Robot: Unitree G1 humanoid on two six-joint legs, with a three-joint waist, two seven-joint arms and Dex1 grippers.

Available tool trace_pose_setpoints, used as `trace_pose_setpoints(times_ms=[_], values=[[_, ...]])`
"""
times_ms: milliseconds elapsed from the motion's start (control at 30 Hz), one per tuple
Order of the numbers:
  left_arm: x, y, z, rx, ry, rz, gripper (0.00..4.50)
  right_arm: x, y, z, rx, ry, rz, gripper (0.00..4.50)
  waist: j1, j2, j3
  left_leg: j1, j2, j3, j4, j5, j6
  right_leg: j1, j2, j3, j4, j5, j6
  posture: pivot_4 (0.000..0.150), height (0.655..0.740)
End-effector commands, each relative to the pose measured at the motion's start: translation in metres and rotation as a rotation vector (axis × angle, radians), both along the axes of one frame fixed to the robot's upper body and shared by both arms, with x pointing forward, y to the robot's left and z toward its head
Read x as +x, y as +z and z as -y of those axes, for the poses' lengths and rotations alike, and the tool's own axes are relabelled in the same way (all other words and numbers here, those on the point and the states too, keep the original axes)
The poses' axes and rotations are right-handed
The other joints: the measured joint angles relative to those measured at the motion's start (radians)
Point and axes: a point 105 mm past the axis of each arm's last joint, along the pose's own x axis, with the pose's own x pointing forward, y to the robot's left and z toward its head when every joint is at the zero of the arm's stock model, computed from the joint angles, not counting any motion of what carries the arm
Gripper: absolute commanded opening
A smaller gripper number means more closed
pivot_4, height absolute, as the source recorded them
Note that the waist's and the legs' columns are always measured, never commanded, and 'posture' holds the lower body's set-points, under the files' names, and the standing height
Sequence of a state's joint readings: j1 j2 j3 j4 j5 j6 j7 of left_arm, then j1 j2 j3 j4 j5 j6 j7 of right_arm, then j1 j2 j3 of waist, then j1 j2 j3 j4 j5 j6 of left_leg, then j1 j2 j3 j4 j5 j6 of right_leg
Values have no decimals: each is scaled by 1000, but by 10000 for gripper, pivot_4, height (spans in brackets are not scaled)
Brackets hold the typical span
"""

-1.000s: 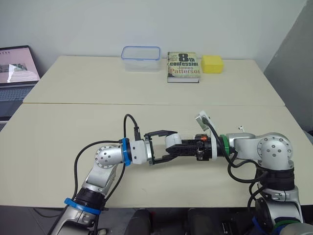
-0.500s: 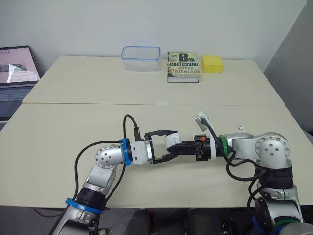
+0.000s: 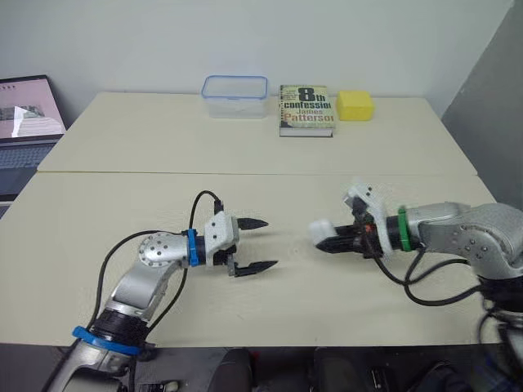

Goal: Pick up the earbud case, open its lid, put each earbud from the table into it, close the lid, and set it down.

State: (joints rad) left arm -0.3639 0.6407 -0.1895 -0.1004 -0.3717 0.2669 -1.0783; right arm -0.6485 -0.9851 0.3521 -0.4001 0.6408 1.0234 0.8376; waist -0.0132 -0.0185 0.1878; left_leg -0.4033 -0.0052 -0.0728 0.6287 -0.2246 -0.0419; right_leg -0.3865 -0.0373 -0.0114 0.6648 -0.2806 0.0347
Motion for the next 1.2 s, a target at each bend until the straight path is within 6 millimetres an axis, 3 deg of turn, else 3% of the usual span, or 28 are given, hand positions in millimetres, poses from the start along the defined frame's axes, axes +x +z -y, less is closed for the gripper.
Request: trace_pose_setpoints(times_ms=[33,100,367,1200], values=[[-7,25,21,-8,-54,34,45000,-4,7,-7,-107,179,162,8284,-5,0,0,0,0,0,0,0,0,0,0,0,0,0,0,1500,7391],[-10,31,36,8,-87,71,45000,-6,4,-10,-134,218,188,8284,-9,0,0,0,0,0,0,0,0,0,0,0,0,0,0,1500,7391],[-13,32,64,100,-173,152,45000,-7,3,-23,-126,282,217,8284,-12,0,0,0,0,0,0,0,0,0,0,1,1,0,0,1500,7391],[-11,26,79,177,-244,113,45000,-10,6,-36,-134,356,242,8284,-13,0,0,0,0,-1,1,0,0,0,0,1,1,2,-3,1500,7391]])
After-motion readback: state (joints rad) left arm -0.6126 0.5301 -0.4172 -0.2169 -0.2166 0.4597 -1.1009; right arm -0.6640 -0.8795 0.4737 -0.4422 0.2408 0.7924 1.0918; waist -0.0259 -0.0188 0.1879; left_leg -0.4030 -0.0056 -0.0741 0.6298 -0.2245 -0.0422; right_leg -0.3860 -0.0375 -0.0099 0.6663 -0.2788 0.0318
